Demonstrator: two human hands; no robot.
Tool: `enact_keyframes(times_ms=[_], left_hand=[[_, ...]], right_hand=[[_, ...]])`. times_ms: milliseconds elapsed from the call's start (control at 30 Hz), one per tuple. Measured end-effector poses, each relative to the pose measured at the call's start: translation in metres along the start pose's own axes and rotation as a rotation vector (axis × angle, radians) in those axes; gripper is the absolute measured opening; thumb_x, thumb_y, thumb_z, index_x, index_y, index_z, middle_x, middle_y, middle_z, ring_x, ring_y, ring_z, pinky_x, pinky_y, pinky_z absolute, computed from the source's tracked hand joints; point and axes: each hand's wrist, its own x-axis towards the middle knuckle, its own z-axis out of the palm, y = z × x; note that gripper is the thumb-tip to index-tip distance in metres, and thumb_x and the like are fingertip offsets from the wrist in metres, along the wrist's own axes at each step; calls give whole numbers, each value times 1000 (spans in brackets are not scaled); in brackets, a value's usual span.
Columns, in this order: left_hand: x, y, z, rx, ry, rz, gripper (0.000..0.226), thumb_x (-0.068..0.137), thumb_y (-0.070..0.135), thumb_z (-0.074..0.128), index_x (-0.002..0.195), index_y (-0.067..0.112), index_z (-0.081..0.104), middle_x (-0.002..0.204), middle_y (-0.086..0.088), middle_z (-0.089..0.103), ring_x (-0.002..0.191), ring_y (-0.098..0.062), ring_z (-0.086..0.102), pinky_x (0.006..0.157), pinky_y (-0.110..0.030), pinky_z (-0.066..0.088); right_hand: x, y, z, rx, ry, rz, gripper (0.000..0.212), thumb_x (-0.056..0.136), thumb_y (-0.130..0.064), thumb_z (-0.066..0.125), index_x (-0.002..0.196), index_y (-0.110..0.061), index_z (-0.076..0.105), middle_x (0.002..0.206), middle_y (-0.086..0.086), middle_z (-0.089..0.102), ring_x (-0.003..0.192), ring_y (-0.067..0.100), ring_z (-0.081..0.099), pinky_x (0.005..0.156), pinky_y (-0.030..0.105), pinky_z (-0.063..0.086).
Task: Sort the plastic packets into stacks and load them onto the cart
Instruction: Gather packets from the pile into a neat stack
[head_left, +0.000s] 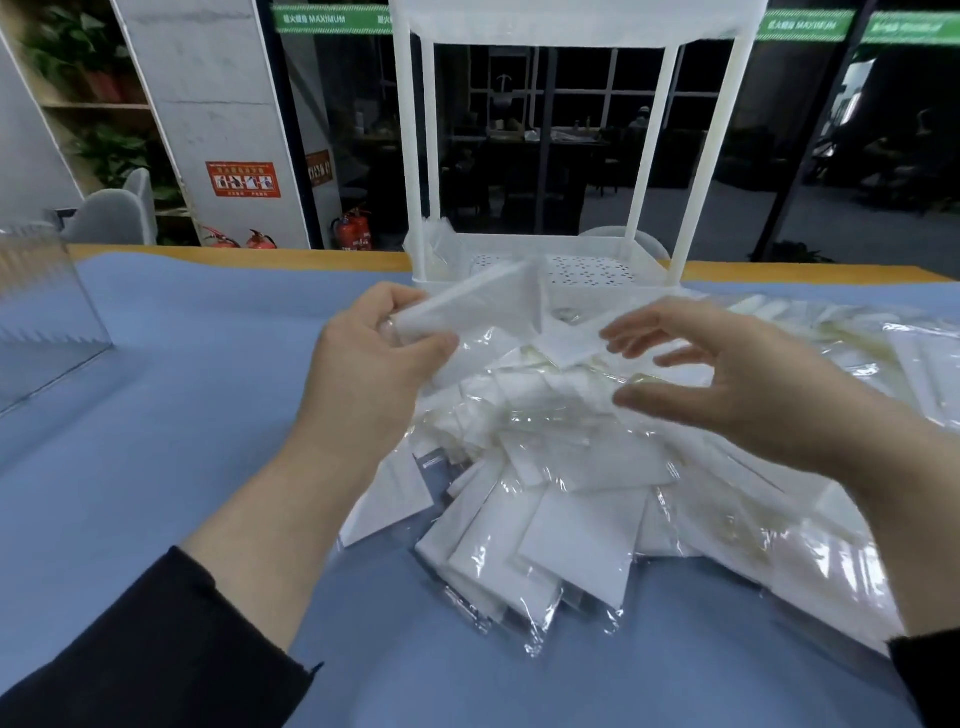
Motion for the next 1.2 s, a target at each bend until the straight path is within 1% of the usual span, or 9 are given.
enact_keyframes(times_ms=[100, 233, 400, 600, 733, 800, 933, 1067, 1200], left_hand=[[1, -3, 0, 17, 32, -10, 23, 87, 6, 77, 94, 25, 67, 73, 10, 74, 63, -5, 68, 55, -18, 50], [-1, -5, 4, 10, -3, -17, 25, 87, 5, 76, 93, 28, 67, 82, 4, 77, 72, -12, 72, 60, -24, 55], [-3, -2, 5, 29, 2, 11, 28, 88, 6, 77, 93, 31, 65, 75, 15, 75, 67, -4, 71, 58, -19, 54], [-2, -2, 2, 44, 32, 8, 29, 87, 9, 78, 94, 33, 65, 82, 15, 75, 75, -7, 73, 69, -27, 60], [-2, 0, 1, 43, 58, 2, 29, 86, 8, 78, 97, 32, 66, 85, 11, 75, 78, -11, 73, 72, -32, 62], [-1, 0, 0, 41, 71, 6, 29, 86, 9, 78, 101, 30, 66, 85, 7, 75, 81, -16, 73, 75, -40, 63], [0, 0, -1, 27, 99, 16, 36, 87, 12, 78, 106, 35, 59, 76, 14, 72, 71, -8, 70, 70, -33, 62], [0, 3, 0, -15, 134, 0, 41, 85, 15, 80, 105, 41, 55, 95, -5, 76, 88, -30, 74, 83, -55, 60], [0, 2, 1, -54, 77, -29, 36, 87, 8, 77, 106, 32, 58, 84, 4, 74, 68, -16, 70, 61, -28, 59]], right_hand=[[-8, 3, -1, -107, -430, 63, 78, 65, -68, 76, 133, -66, 38, 138, -50, 31, 128, -18, 38, 107, 23, 36], [-5, 1, 14, -205, -476, 44, 90, 75, -61, 77, 144, -65, 20, 145, -49, 15, 130, -17, 28, 107, 19, 29], [3, -5, 27, -229, -329, 20, 52, 88, -57, 65, 135, -56, 43, 135, -39, 41, 122, -5, 46, 105, 28, 39], [5, -14, 29, -237, -24, -6, 7, 93, -32, 64, 95, -35, 69, 93, -17, 67, 88, -2, 55, 75, 17, 43], [6, -12, 27, -111, 116, 38, 11, 92, -27, 66, 90, -37, 69, 86, -17, 68, 86, 1, 62, 78, 26, 50], [6, -11, 26, 7, 203, 54, 11, 91, -28, 68, 87, -38, 69, 85, -17, 69, 85, -1, 63, 77, 22, 49], [7, -11, 24, 231, 360, 68, 17, 93, -20, 67, 83, -34, 70, 83, -19, 69, 74, -1, 62, 66, 7, 44], [10, -14, 20, 460, 519, 33, 20, 95, -14, 65, 82, -28, 72, 81, -7, 74, 72, 7, 66, 69, 17, 51], [11, -12, 16, 783, 585, 154, 16, 96, -7, 59, 88, -11, 72, 81, 10, 71, 67, 20, 63, 61, 38, 59]])
